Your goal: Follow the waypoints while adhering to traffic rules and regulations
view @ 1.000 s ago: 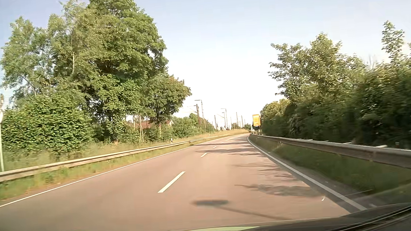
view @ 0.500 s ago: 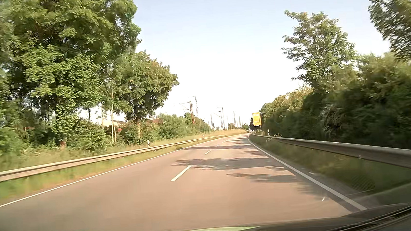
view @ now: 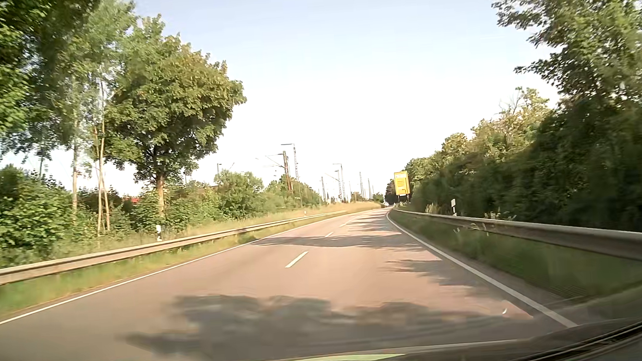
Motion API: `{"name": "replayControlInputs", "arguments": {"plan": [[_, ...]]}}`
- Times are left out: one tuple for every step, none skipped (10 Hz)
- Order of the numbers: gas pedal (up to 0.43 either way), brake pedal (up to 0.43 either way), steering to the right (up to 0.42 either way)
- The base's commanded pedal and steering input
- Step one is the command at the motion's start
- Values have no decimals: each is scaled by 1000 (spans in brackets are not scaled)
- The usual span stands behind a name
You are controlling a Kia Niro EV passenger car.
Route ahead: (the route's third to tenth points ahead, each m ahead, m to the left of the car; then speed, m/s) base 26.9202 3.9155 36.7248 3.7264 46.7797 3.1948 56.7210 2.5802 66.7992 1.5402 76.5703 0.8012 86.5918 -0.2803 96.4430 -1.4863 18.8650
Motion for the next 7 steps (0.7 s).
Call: {"name": "replayControlInputs", "arguments": {"plan": [[87,0,4],[87,0,4],[98,0,4],[118,0,4],[118,0,4],[118,0,4],[118,0,4]]}}
